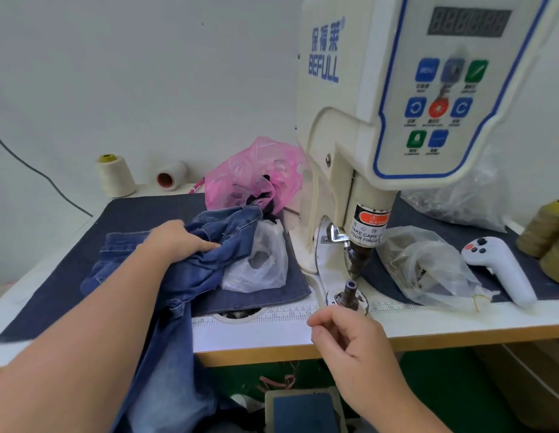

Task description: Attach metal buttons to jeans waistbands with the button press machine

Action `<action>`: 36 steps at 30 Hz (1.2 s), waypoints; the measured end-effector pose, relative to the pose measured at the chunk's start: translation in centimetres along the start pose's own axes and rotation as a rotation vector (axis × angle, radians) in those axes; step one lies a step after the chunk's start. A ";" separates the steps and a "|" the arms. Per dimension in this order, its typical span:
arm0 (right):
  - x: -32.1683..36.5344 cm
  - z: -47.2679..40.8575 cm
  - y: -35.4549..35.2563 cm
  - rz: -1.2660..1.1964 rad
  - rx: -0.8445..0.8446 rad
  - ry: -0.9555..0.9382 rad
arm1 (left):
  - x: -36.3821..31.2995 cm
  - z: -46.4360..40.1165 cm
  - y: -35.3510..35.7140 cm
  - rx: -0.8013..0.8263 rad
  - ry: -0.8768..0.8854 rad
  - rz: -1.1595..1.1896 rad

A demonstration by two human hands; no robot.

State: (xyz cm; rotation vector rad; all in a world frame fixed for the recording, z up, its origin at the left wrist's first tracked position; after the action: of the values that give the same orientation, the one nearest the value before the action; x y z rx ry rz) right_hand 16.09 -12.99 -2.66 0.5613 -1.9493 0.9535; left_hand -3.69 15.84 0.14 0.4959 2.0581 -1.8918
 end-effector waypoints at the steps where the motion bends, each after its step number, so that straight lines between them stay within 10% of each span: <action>1: 0.1 0.0 0.2 0.005 0.008 -0.001 | 0.2 0.0 0.1 -0.077 0.035 0.006; 14: 3.9 -1.2 1.9 -0.072 0.170 -0.028 | -1.1 10.4 -11.7 -0.705 0.310 0.265; 18: 6.9 -2.6 4.1 -0.536 0.320 0.292 | -1.8 15.5 -14.3 -0.595 0.460 0.379; 25: 10.7 -2.4 4.7 -1.083 0.484 0.374 | -1.9 18.9 -15.2 0.265 0.589 0.841; 36: 8.6 -0.6 -1.7 -1.146 0.377 0.363 | -1.6 18.8 -13.8 -0.081 0.272 0.665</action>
State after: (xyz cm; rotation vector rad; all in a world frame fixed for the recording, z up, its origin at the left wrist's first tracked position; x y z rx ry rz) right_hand 13.04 -13.71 5.58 1.3935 -0.8422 0.5740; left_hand -8.66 -3.95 11.47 1.2856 1.7822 -1.3927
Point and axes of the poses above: each hand's wrist, its own z-axis away from the middle knuckle, its own y-axis out of the palm, x = y × z, the point moved 3 cm from there along -z, towards the middle knuckle, and after that the axes turned 15 degrees about -x, right-handed, at the moved point
